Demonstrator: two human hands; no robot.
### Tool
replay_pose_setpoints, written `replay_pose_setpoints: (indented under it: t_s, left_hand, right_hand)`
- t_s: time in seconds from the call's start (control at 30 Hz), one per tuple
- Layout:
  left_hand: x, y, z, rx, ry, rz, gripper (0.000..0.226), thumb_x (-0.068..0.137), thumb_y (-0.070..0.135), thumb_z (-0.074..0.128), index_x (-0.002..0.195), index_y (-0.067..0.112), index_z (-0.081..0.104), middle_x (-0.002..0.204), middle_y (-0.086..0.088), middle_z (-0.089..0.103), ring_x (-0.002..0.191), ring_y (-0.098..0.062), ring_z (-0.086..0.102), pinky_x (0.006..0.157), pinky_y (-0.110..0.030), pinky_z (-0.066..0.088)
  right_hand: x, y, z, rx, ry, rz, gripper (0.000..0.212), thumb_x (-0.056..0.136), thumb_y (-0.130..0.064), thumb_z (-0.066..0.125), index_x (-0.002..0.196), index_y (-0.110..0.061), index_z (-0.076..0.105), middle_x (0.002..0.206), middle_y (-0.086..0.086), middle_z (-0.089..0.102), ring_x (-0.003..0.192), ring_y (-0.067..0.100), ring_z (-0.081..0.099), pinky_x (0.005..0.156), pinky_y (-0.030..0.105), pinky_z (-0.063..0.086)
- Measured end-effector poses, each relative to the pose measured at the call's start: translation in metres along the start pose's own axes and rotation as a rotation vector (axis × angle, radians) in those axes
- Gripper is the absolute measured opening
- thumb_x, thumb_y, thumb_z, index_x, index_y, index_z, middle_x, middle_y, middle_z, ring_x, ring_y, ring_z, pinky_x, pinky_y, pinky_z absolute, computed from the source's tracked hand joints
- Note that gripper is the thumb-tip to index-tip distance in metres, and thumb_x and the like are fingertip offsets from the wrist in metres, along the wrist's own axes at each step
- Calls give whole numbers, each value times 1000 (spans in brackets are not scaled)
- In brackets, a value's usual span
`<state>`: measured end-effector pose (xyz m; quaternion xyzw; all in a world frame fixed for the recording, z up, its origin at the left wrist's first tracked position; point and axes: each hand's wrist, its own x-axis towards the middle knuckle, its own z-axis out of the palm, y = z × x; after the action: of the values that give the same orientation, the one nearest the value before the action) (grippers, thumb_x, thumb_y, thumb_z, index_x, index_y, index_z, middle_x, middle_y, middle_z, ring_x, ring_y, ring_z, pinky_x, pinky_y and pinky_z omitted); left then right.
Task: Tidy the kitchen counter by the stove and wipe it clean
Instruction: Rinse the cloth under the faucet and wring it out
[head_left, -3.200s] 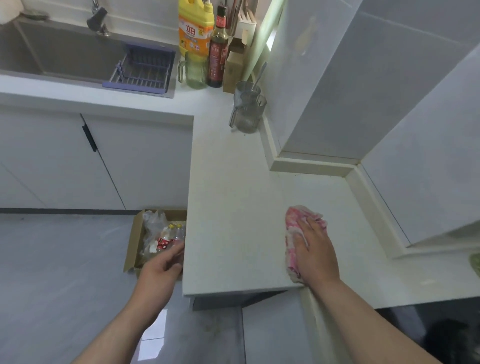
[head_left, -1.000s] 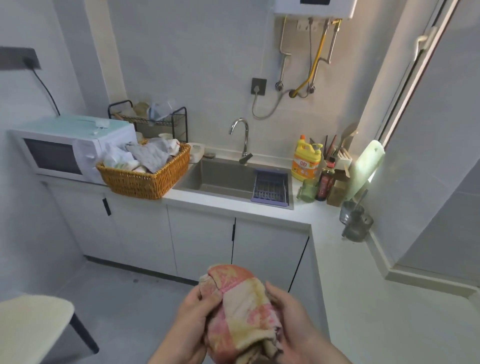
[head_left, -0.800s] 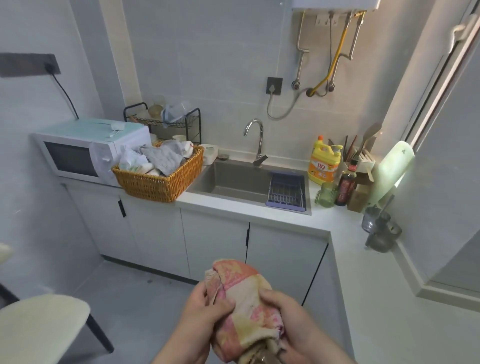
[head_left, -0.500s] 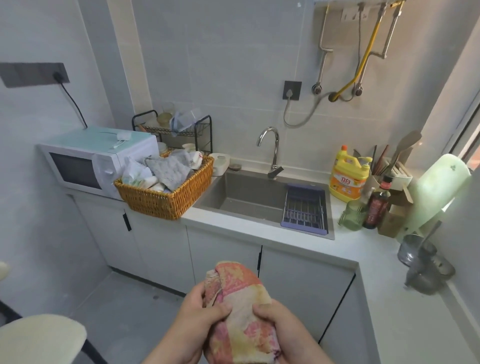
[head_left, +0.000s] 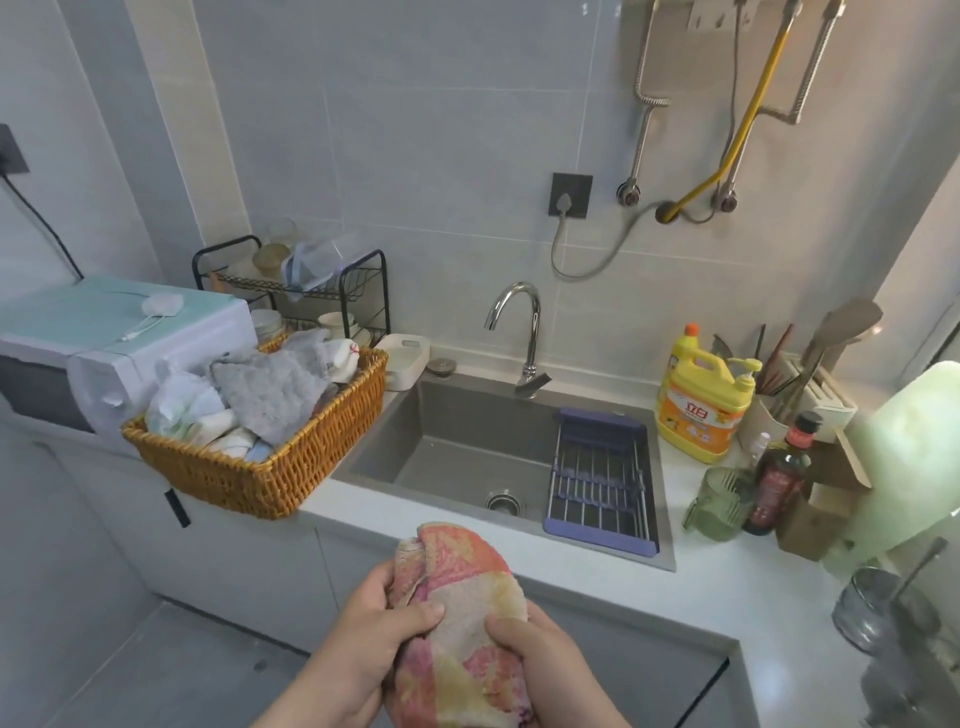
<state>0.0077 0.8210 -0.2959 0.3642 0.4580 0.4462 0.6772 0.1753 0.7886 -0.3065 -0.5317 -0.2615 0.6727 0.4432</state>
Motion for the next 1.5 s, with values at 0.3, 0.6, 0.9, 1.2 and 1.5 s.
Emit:
replay_pose_setpoints:
  t_s: [0.3, 0.6, 0.9, 1.2, 1.5]
  left_hand:
    - [75, 34, 3, 19, 2, 7, 34, 82, -18, 57, 107, 5, 60, 90, -20, 74, 78, -32, 71, 71, -41, 55]
    - [194, 70, -10, -8, -121, -80, 33, 84, -13, 58, 109, 8, 60, 91, -18, 74, 81, -34, 71, 71, -42, 55]
    - [326, 96, -36, -7, -241, -245, 57, 53, -9, 69, 108, 2, 57, 83, -19, 73, 73, -31, 70, 62, -35, 53]
    - [366, 101, -34, -154, -354, -420, 60, 55, -8, 74, 113, 2, 61, 82, -15, 75, 65, -25, 73, 56, -34, 55]
    - [395, 110, -31, -224, -419, -675, 52, 65, 7, 68, 114, -11, 65, 103, -34, 66, 77, -41, 68, 76, -46, 54]
  right_hand:
    - [59, -46, 18, 86, 26, -71, 23, 92, 5, 50, 110, 1, 63, 96, 25, 73, 90, 41, 70, 88, 53, 55]
    - [151, -94, 36, 107, 137, -84, 25, 91, 2, 52, 112, -1, 63, 104, 29, 70, 99, 47, 67, 92, 62, 50]
    - [248, -148, 74, 7, 338, -66, 30, 61, -13, 71, 92, -10, 72, 71, 16, 67, 57, 26, 60, 52, 29, 44]
    - [289, -158, 77, -4, 436, -115, 24, 65, -13, 69, 88, -12, 76, 77, 17, 68, 68, 26, 62, 60, 30, 48]
    - [318, -176, 59, -80, 434, -99, 26, 63, -14, 70, 88, -14, 74, 94, 28, 70, 81, 42, 68, 78, 62, 52]
